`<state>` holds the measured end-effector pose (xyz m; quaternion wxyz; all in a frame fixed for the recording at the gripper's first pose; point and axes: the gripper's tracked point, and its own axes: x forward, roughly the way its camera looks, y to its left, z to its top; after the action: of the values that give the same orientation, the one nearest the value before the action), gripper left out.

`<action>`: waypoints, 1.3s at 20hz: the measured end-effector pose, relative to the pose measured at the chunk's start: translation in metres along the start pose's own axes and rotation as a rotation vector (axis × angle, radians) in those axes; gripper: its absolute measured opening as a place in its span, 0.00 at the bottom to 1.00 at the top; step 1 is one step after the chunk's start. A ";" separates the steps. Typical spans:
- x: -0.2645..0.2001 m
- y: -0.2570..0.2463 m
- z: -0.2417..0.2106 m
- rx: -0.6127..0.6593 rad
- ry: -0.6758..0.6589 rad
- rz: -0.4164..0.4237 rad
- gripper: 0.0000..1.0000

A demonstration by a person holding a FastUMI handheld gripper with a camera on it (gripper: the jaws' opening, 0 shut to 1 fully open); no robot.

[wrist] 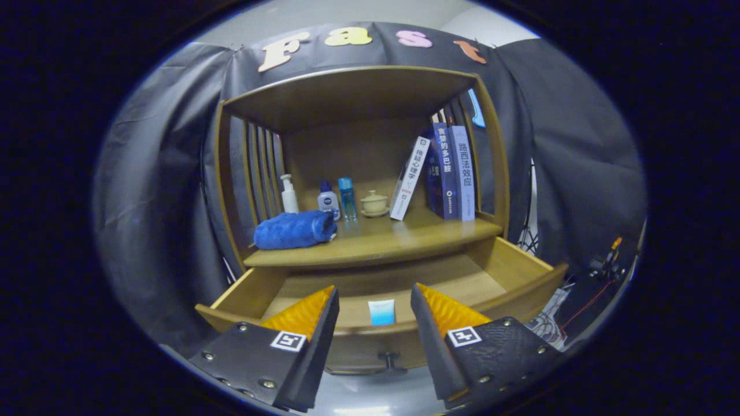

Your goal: Pull open the drawer, take out the items inside it, and place them on the countertop above the cabinet.

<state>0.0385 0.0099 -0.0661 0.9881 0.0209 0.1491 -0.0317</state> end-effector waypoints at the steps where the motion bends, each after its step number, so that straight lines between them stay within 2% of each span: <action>1: 0.012 -0.002 0.000 -0.004 0.048 -0.013 0.74; 8: 0.079 -0.001 -0.022 -0.002 0.384 -0.068 0.75; 11: 0.105 -0.004 -0.053 0.056 0.527 -0.111 0.75; 13: 0.107 -0.007 -0.077 0.040 0.638 -0.139 0.75; 17: 0.115 0.000 -0.100 0.068 0.701 -0.122 0.75; 22: 0.113 -0.012 -0.122 0.011 0.818 -0.174 0.75; 24: 0.112 -0.009 -0.125 0.017 0.851 -0.178 0.59; 26: 0.114 -0.009 -0.128 0.036 0.877 -0.182 0.59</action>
<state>0.1089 0.0010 -0.2226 0.8241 0.0363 0.5546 -0.1094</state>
